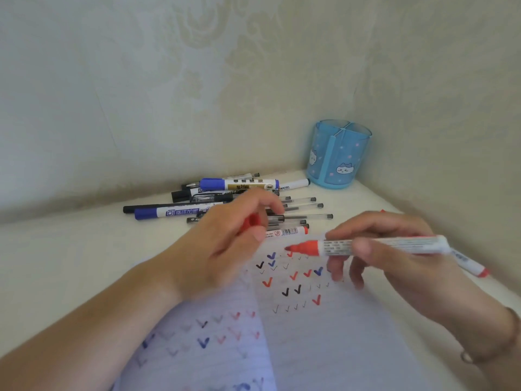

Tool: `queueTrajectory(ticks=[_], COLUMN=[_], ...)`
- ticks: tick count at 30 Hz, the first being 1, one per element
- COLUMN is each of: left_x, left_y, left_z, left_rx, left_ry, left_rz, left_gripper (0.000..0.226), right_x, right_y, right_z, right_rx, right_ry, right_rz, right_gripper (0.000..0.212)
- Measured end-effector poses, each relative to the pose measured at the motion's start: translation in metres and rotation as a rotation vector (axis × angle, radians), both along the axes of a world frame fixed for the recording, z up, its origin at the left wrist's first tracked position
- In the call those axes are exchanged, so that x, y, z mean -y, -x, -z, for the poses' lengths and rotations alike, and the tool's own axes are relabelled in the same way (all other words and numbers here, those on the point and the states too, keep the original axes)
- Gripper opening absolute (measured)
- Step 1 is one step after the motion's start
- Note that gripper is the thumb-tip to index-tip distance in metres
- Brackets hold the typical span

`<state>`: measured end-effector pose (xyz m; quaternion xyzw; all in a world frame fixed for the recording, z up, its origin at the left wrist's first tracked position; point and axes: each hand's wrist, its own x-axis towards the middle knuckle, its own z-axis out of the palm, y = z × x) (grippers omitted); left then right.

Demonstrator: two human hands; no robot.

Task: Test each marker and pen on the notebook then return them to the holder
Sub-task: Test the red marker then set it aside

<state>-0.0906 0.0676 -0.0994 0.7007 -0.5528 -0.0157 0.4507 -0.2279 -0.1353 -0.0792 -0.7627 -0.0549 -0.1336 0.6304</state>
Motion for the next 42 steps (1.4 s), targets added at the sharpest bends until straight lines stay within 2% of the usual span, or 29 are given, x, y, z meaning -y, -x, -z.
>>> queueTrajectory(ticks=[4,8,11,16,23,27,31,33,36,37,40,42], left_x=[0.003,0.005,0.005,0.007,0.007,0.007,0.008,0.008,0.007,0.007,0.007,0.007], left_y=[-0.005,-0.007,-0.006,-0.005,-0.003,-0.001,0.001,0.001,0.000,0.000,0.000,0.000], left_z=[0.004,0.008,0.008,0.006,0.003,0.000,0.000,0.001,0.002,0.001,0.001,0.002], left_rx=[-0.013,0.056,0.079,0.060,0.062,0.048,-0.005,-0.017,-0.041,-0.047,-0.048,-0.043], left_ry=[0.024,-0.063,-0.134,-0.149,-0.163,-0.144,-0.128,-0.132,-0.092,-0.084,-0.076,-0.079], left_rz=[-0.078,-0.115,-0.116,-0.129,-0.150,-0.136,-0.141,-0.161,-0.162,-0.160,-0.157,-0.146], left_gripper=[0.030,0.030,0.038,0.052,0.050,0.047,0.050,0.044,0.027,0.024,0.021,0.022], right_x=[0.004,0.004,0.003,0.003,0.001,0.005,0.006,0.007,0.008,0.008,0.005,0.004], right_y=[-0.008,-0.011,-0.011,-0.011,-0.010,-0.012,-0.012,-0.010,-0.007,-0.007,-0.006,-0.006], right_z=[0.013,0.016,0.015,0.016,0.012,0.015,0.016,0.013,0.007,0.006,0.007,0.009], right_rx=[-0.182,-0.224,-0.221,-0.241,-0.260,-0.236,-0.190,-0.120,-0.040,-0.036,-0.026,-0.027], right_ry=[0.079,0.087,0.119,0.211,0.272,0.231,0.126,-0.023,-0.119,-0.129,-0.125,-0.113], right_rz=[0.171,0.257,0.270,0.282,0.254,0.286,0.258,0.231,0.151,0.129,0.087,0.102], right_gripper=[0.038,0.047,0.038,0.043,0.033,0.045,0.042,0.041,0.046,0.044,0.019,0.018])
